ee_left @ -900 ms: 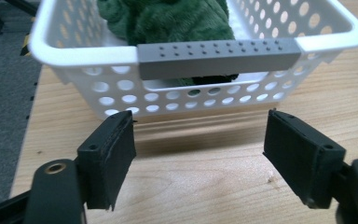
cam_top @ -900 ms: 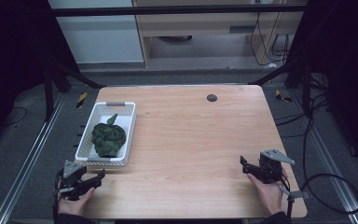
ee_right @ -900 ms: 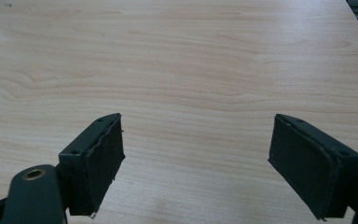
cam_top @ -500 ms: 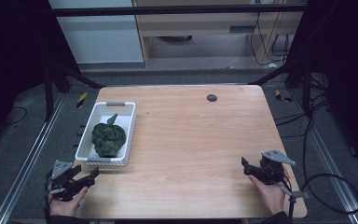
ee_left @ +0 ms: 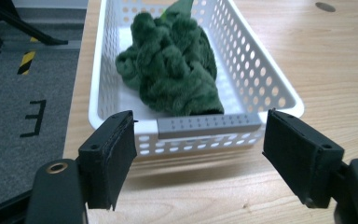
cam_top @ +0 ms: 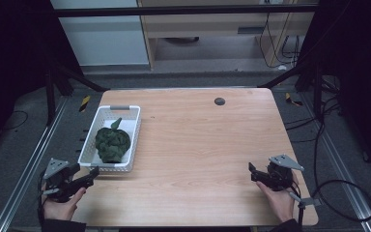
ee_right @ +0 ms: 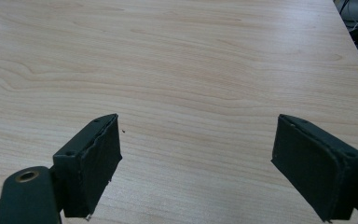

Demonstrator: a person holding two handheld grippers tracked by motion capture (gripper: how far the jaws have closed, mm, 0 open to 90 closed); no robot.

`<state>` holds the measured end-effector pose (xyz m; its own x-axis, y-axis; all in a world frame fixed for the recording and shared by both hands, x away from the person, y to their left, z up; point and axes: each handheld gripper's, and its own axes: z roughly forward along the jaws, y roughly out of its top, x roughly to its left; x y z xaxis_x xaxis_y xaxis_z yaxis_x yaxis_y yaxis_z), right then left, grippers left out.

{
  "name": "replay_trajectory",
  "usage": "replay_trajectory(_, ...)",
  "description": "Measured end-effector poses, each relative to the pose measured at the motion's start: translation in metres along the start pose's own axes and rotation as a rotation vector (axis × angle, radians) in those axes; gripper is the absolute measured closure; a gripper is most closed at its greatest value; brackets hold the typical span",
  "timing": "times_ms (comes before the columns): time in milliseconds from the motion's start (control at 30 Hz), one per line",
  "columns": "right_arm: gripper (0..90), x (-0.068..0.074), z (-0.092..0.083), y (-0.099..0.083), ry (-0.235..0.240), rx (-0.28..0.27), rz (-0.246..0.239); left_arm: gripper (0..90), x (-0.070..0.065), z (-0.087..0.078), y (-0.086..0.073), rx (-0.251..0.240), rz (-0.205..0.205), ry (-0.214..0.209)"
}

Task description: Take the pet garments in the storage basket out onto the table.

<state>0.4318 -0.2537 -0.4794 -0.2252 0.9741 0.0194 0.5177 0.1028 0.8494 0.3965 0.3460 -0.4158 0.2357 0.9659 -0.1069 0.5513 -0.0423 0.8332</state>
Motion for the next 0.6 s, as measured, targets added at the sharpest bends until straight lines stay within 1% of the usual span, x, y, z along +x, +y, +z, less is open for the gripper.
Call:
replay_trajectory(67,15.0,0.001,0.0,0.0,0.001,0.002,-0.002,24.3,-0.001,-0.002,0.006,-0.006,0.007,-0.002)
replay_trajectory(167,14.7,0.002,0.0,0.001,-0.001,0.001,-0.008,23.8,-0.002,-0.001,0.016,0.002,0.027,-0.005)
replay_trajectory(200,14.6,0.002,0.0,0.001,0.0,0.001,-0.01,23.7,-0.002,-0.001,0.016,0.002,0.027,-0.005)
replay_trajectory(267,14.6,0.002,0.0,0.001,0.0,-0.001,-0.009,23.6,-0.004,0.001,0.022,0.004,0.04,-0.011)
replay_trajectory(300,14.6,0.002,0.0,0.002,-0.002,-0.004,-0.011,23.3,-0.006,0.003,0.027,0.01,0.055,-0.014)
replay_trajectory(333,14.6,0.002,0.0,0.002,-0.004,-0.006,-0.013,23.3,-0.006,0.003,0.027,0.01,0.055,-0.014)
replay_trajectory(367,14.6,0.002,0.0,0.002,-0.004,-0.006,-0.013,23.3,-0.007,0.004,0.029,0.013,0.064,-0.015)
replay_trajectory(400,14.6,0.002,-0.001,0.002,-0.007,-0.01,-0.008,23.3,-0.008,0.007,0.033,0.027,0.082,-0.014)
replay_trajectory(467,14.6,0.002,-0.001,0.002,-0.008,-0.014,-0.009,22.9,-0.009,0.009,0.035,0.034,0.089,-0.014)
replay_trajectory(500,14.6,0.002,-0.001,0.002,-0.01,-0.016,-0.014,22.6,-0.009,0.011,0.039,0.043,0.094,-0.022)
replay_trajectory(600,14.6,0.002,-0.001,0.002,-0.008,-0.012,-0.012,22.2,-0.007,0.014,0.043,0.053,0.095,-0.024)
